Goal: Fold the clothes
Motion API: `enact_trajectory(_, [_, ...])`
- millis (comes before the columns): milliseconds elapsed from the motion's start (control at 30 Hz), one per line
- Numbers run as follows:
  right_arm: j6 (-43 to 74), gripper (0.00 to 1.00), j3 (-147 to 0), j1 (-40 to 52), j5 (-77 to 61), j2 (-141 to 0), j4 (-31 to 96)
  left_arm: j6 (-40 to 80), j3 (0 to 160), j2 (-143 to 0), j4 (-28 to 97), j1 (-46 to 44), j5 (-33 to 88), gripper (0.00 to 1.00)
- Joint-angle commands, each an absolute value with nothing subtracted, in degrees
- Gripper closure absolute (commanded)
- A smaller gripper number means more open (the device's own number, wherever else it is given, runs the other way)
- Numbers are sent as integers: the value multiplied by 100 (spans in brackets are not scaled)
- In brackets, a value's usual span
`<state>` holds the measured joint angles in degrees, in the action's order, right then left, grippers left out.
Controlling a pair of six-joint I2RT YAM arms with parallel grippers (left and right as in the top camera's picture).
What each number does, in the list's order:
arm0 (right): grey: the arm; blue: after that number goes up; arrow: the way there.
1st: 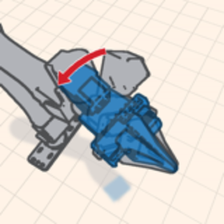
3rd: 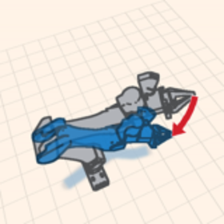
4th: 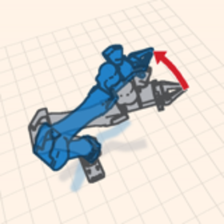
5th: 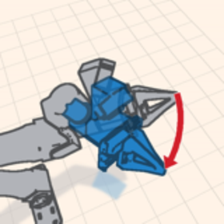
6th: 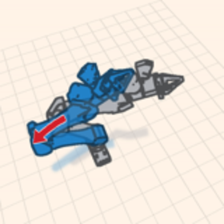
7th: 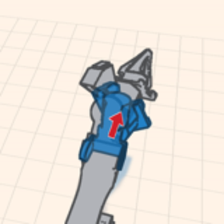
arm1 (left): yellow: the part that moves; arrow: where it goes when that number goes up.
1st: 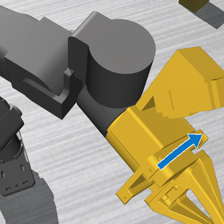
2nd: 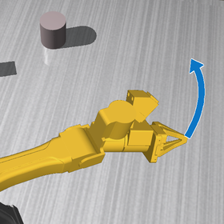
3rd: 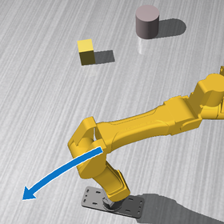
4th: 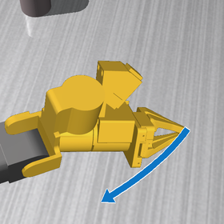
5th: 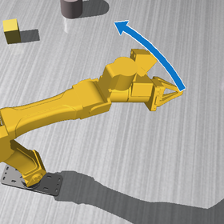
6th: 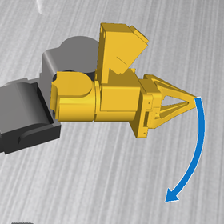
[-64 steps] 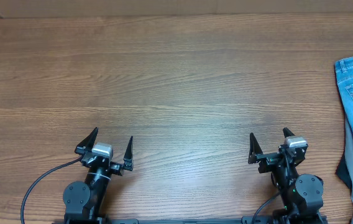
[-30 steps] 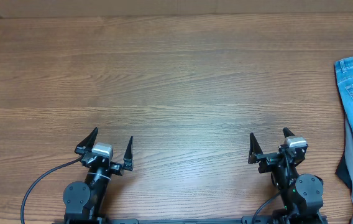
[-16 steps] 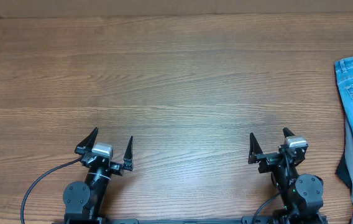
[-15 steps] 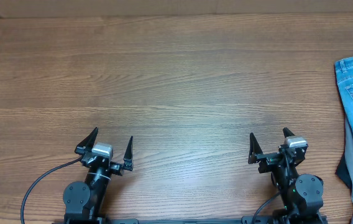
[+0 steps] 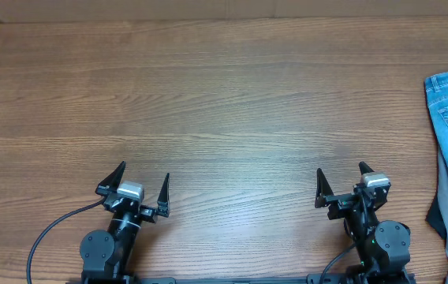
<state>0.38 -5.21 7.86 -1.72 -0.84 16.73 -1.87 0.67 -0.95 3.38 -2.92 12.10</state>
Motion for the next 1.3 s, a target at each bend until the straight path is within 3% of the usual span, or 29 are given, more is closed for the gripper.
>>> enact_trajectory(0, [21,0,-508,760,-620,-16,1636,-187,30,-27,290,-309,1686,0])
enact_trajectory(267, [23,0,-510,764,-2910,-16,1079,781,32,-27,228,-307,2818,0])
enact_trajectory(467, [360,0,-714,764,-2884,-16,1059,899,397,-27,213,-307,2805,0])
enact_trajectory(667, [799,0,-1640,764,-2187,-342,1256,449,1811,-377,1007,-303,2480,0])
enact_trajectory(967, [1192,0,-4053,764,-1750,-2995,3225,357,4674,-3267,3299,-303,2211,0])
enact_trajectory(1267, [1184,0,-6375,764,-1594,-6195,4982,217,8007,-6630,6455,-303,2206,0])
